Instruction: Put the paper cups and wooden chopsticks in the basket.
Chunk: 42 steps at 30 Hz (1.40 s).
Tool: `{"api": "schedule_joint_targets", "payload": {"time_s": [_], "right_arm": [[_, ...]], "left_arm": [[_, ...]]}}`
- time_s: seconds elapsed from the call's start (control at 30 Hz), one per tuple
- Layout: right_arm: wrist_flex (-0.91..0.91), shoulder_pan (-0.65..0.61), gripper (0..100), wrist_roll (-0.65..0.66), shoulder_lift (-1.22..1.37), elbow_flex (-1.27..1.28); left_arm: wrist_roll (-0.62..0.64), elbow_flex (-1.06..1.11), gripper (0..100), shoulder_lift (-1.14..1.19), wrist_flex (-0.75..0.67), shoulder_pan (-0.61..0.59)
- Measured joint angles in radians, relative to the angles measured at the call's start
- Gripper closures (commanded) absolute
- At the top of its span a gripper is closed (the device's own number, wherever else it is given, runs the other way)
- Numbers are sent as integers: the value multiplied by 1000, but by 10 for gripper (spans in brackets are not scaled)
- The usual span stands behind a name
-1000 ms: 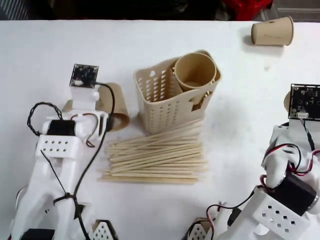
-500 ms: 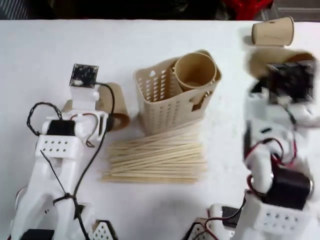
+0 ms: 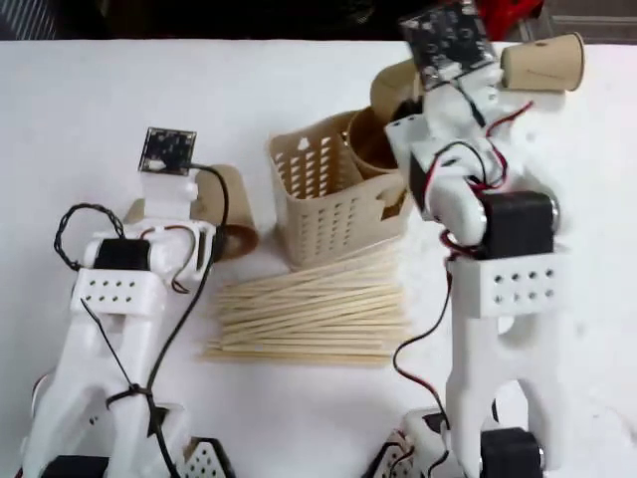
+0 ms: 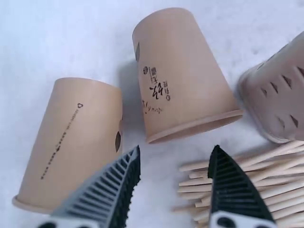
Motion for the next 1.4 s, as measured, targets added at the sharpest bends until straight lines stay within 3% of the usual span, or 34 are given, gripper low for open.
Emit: {"api": "schedule_joint_targets", "payload": {"time_s": [0.23,0.6,0.87,1.1,1.4], "right_arm": [[114,-91,982,183,14,-6],[117,-91,981,203,14,-6],[348,-83,981,203,54,-253],[373,-83,971,203,216,-308],[345,-83,615,203,269,-318]], "left_arm": [[0,0,759,0,0,0],[0,0,759,0,0,0],[0,0,759,0,0,0],[0,0,759,0,0,0],[0,0,759,0,0,0]]}}
